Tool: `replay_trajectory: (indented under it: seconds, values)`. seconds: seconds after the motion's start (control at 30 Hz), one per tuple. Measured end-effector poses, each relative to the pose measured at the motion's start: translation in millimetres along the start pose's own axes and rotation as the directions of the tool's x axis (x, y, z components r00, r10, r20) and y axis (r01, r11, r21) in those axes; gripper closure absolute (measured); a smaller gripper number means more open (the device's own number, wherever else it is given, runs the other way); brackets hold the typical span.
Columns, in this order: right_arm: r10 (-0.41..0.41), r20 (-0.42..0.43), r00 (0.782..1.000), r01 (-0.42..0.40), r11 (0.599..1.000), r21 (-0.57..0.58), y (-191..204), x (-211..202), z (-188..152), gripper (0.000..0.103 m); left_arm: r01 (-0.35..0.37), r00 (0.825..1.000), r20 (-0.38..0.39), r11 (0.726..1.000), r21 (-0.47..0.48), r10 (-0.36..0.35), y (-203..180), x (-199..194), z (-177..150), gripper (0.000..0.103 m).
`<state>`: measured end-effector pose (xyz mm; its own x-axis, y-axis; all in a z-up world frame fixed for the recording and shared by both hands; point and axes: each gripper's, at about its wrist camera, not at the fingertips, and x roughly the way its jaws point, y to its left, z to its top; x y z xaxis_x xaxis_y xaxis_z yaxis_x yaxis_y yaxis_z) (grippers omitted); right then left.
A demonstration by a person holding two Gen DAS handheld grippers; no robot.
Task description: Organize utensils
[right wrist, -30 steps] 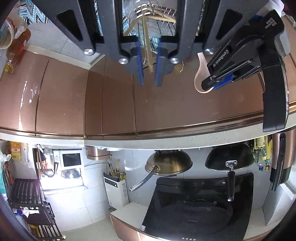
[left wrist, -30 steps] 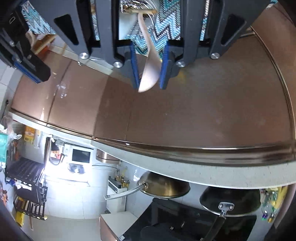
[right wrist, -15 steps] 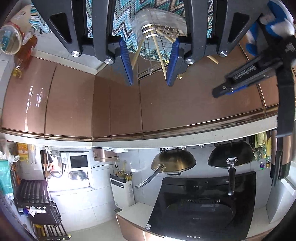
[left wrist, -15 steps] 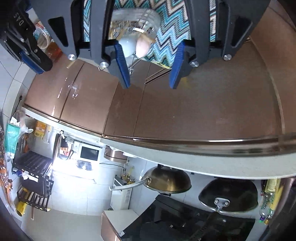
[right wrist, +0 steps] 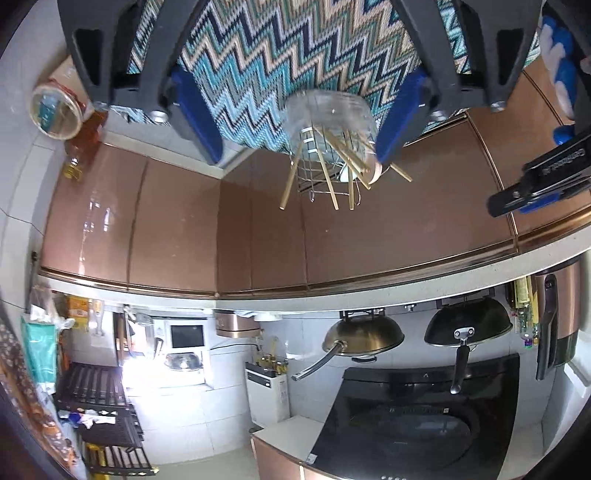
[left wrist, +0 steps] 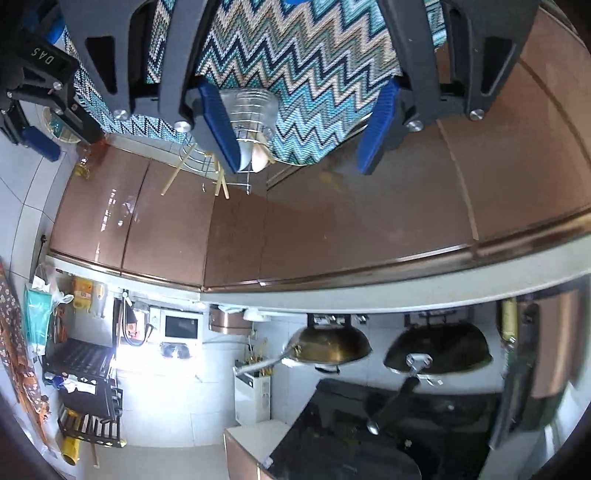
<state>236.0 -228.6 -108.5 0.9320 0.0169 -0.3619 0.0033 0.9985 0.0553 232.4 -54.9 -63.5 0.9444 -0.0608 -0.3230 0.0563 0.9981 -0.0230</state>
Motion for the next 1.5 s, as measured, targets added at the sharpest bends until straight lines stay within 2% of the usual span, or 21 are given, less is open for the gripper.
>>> replay_trajectory:
  seconds: [0.1, 0.2, 0.33, 0.73, 1.1, 1.5]
  values:
    - [-0.029, 0.01, 1.0, 0.029, 1.0, 0.008, 0.3, -21.9, -1.1, 0.0, -0.036, 0.998, 0.044, 0.999, 0.003, 0.036, 3.6, -28.7, 0.8, 0.03]
    - [-0.045, 0.021, 0.999, 0.045, 0.999, 0.009, 2.4, -41.3, -0.3, 0.0, -0.044, 0.996, 0.074, 0.999, 0.001, 0.044, 7.9, -51.7, 3.5, 0.026]
    - [-0.065, 0.039, 0.997, 0.065, 0.998, 0.009, 4.3, -61.3, 0.1, 0.0, -0.059, 0.992, 0.117, 0.998, 0.027, 0.055, 12.0, -80.8, 5.4, 0.025]
    - [-0.112, 0.101, 0.989, 0.111, 0.994, 0.017, 6.5, -118.9, 4.3, 0.0, -0.081, 0.982, 0.173, 0.997, -0.005, 0.08, 27.6, -132.0, 10.9, 0.025]
    - [-0.15, 0.137, 0.979, 0.148, 0.989, 0.025, 6.5, -156.5, 3.0, 0.0, -0.087, 0.975, 0.204, 0.996, 0.002, 0.085, 26.8, -158.9, 8.9, 0.025]
    - [-0.191, 0.145, 0.971, 0.189, 0.982, 0.027, 6.3, -173.8, -0.3, 0.0, -0.095, 0.971, 0.221, 0.995, 0.013, 0.09, 29.3, -170.4, 5.9, 0.025]
